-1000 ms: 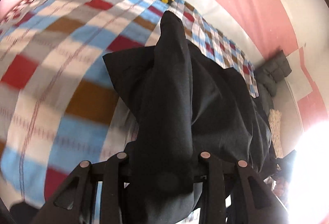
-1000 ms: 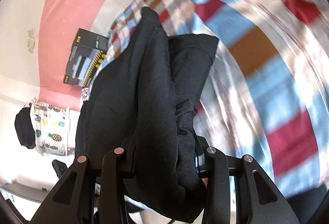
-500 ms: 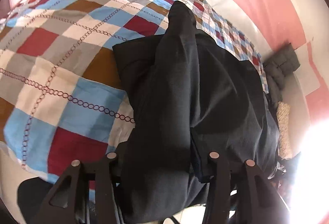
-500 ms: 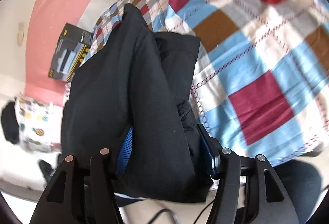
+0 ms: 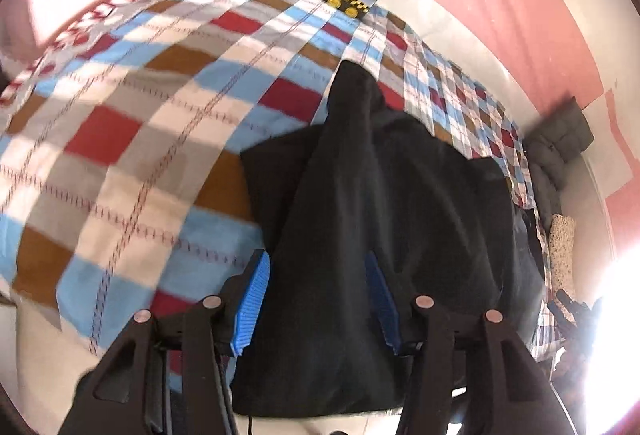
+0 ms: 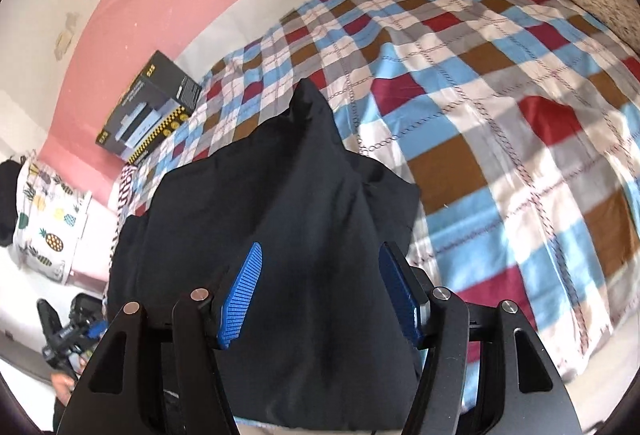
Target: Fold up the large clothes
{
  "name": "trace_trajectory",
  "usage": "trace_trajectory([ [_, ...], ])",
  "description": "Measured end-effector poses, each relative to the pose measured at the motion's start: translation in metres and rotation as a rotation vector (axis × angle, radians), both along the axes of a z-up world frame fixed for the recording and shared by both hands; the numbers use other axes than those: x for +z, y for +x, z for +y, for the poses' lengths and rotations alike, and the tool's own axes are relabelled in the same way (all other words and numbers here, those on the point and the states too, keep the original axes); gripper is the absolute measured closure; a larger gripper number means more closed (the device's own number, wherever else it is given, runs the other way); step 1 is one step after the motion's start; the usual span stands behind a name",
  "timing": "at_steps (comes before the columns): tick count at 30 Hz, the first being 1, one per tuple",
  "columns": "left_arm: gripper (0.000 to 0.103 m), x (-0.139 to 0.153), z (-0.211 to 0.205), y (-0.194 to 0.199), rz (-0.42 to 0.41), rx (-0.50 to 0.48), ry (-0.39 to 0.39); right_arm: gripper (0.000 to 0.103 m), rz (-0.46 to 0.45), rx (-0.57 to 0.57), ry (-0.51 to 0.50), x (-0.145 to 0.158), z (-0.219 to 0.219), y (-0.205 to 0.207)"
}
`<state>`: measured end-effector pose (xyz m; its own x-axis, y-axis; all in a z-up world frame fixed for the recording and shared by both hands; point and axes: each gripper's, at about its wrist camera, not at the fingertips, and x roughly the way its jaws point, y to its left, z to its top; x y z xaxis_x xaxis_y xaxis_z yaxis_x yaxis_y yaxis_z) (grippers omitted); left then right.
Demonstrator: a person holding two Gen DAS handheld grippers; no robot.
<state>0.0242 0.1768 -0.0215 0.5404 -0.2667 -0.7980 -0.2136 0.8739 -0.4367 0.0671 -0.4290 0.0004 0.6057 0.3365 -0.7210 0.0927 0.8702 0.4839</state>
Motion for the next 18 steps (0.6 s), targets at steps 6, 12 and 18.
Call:
trace_trajectory([
  [6,0.050,0.012,-0.017,0.069,-0.047,-0.078,0.057,0.041,0.000,0.021,-0.023,-0.001,0.006,0.050],
  [12,0.050,0.003,-0.034,0.141,-0.045,-0.130,0.134,0.041,0.005,0.057,-0.085,0.002,0.012,0.106],
  [18,0.067,-0.020,-0.049,0.178,-0.019,-0.153,0.260,0.078,0.126,0.095,-0.069,-0.028,0.015,0.152],
])
